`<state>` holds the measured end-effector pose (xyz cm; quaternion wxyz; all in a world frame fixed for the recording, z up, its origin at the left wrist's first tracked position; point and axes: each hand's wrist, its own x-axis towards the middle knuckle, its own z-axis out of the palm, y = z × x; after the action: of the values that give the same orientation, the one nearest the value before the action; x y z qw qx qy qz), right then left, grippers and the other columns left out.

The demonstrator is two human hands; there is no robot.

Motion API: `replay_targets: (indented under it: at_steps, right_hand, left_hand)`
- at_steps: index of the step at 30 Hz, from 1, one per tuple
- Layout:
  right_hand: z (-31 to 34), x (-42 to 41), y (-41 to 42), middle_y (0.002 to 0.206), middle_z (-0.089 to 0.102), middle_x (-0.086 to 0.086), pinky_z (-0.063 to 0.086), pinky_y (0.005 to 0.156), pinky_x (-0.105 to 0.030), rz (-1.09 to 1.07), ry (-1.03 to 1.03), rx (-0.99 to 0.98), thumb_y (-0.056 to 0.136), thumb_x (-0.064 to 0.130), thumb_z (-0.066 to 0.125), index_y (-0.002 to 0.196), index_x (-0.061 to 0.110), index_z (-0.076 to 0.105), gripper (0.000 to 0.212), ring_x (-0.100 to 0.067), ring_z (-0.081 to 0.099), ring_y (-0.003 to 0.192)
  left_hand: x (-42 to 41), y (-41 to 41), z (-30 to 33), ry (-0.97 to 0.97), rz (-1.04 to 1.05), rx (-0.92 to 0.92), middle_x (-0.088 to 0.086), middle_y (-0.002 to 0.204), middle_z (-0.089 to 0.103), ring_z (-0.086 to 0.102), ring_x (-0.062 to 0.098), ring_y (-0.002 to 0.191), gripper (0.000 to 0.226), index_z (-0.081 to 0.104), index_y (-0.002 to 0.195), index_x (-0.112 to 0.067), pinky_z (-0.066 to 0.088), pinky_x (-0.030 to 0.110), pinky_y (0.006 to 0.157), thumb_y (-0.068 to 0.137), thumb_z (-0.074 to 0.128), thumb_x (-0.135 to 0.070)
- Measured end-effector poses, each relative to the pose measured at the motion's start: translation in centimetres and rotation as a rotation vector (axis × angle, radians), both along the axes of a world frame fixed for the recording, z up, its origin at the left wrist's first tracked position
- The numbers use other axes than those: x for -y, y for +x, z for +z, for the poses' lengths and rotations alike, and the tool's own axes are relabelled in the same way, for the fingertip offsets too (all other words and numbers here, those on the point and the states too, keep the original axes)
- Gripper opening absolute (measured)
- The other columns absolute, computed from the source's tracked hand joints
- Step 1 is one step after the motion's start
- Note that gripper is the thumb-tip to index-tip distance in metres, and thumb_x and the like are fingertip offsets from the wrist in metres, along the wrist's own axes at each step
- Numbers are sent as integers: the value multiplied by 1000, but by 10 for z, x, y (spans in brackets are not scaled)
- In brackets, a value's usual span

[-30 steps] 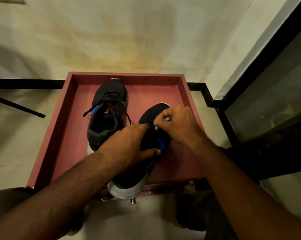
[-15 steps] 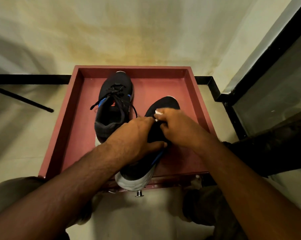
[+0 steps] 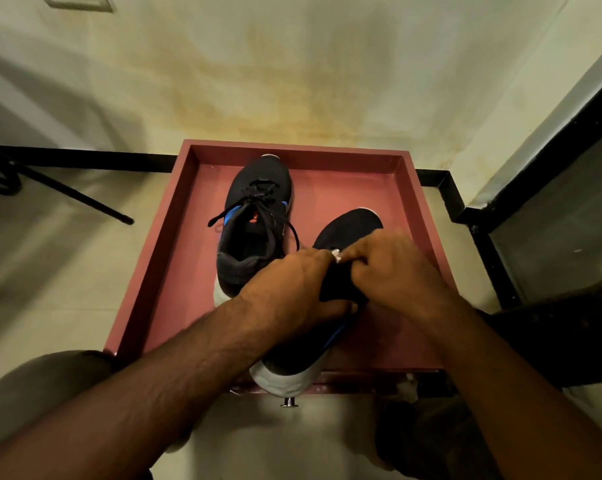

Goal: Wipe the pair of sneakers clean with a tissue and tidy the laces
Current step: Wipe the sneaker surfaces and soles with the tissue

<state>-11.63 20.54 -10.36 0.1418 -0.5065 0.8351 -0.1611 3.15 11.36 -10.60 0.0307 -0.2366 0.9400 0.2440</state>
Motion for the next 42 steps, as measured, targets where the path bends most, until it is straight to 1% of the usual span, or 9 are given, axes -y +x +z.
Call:
replay_targets:
  at_steps: [3,7,13,19,24,29,34,39,42]
  right_hand:
    - [8,1,-6,85,80,8,63,78,-34,-199,-228,78,87,3,57,83,22,85,34,-9,73,79]
    - [4,2,2,111,79,2,59,96,-34,-22,-159,95,90,3,57,104,19,82,33,-14,72,103]
    - [6,3,-11,73,76,-3,63,60,-36,-243,-163,37,90,15,58,76,11,78,25,-16,71,64]
    - [0,-5,-7,130,69,4,55,103,-38,-7,37,95,90,14,64,126,22,73,38,-16,65,117]
    - [7,-6,-7,86,78,10,62,76,-35,-189,-223,103,88,14,69,87,24,83,17,-6,72,80]
    - [1,-9,-11,123,75,8,56,98,-30,-8,-15,119,88,6,65,120,30,77,42,-11,69,113]
    - [6,-9,-20,84,78,15,49,63,-6,-162,-198,229,87,9,75,92,30,83,23,9,67,73]
    - [-2,-9,-16,116,78,2,59,91,-30,-109,27,-34,94,11,65,120,30,77,34,-18,72,103]
    - [3,-11,-8,96,79,12,60,79,-23,-66,-63,138,90,11,72,107,29,82,26,-3,73,87]
  left_hand:
    - [2,0,-1,-4,-1,8,-3,131,60,64,21,114,65,52,134,-26,55,44,94,84,68,-65]
    - [3,0,-2,8,-5,10,-3,134,58,63,21,115,68,49,137,-27,55,44,96,84,68,-65]
    - [3,1,-3,3,-4,16,-3,138,57,62,20,118,70,49,139,-25,55,43,96,85,67,-66]
    - [3,-1,-2,2,-2,19,-3,138,57,62,21,118,69,48,138,-27,55,43,97,85,67,-66]
    - [3,1,-4,-2,8,19,-4,137,57,62,19,117,69,49,138,-27,55,42,96,84,67,-66]
    - [2,0,-3,-14,1,15,-4,139,56,62,19,118,69,47,139,-27,55,41,97,86,66,-66]
    - [3,0,-4,-22,0,26,-4,139,55,61,18,118,72,47,140,-26,55,41,97,85,65,-69]
    - [2,1,-4,-17,5,14,-5,140,55,61,18,120,73,46,141,-26,54,40,98,84,64,-69]
    - [2,0,-3,-36,0,28,-4,138,55,61,18,118,72,47,139,-26,54,40,97,85,64,-69]
